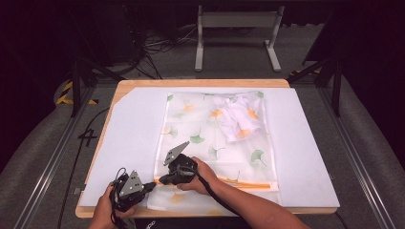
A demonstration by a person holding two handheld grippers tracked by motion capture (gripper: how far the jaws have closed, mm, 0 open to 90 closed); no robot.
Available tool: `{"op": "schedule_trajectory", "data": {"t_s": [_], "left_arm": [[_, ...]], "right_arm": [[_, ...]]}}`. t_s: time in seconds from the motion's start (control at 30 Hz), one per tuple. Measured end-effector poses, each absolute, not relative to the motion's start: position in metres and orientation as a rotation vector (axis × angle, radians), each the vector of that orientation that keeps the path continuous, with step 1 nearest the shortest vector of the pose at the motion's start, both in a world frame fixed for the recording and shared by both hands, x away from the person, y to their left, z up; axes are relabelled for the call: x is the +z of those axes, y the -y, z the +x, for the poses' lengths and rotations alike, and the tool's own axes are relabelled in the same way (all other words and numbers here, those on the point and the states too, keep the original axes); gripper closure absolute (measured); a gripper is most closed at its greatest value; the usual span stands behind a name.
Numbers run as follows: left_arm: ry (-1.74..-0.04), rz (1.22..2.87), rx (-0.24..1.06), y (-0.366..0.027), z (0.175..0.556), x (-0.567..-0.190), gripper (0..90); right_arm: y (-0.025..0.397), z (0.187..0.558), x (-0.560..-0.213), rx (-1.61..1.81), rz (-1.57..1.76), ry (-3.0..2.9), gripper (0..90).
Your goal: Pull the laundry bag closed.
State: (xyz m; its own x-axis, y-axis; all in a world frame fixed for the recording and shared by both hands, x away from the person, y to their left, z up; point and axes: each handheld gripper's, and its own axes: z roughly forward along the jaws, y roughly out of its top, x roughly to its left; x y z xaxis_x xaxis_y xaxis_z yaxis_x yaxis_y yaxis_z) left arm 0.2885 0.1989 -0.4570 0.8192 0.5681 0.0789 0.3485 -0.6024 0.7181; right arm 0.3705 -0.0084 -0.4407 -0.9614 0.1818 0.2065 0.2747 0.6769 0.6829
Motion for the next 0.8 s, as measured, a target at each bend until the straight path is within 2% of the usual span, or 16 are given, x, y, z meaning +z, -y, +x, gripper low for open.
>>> {"op": "schedule_trajectory", "data": {"t_s": [0.43, 0.8], "left_arm": [[-0.674, 2.265, 0.387, -0.199, 0.288, -0.457, 90.0], [-0.662, 2.273, 0.399, -0.199, 0.288, -0.457, 90.0]], "right_arm": [[0.016, 0.370, -0.438, -1.170, -0.393, 2.760, 90.0], [0.004, 0.370, -0.445, -1.153, -0.434, 2.733, 90.0]]}}
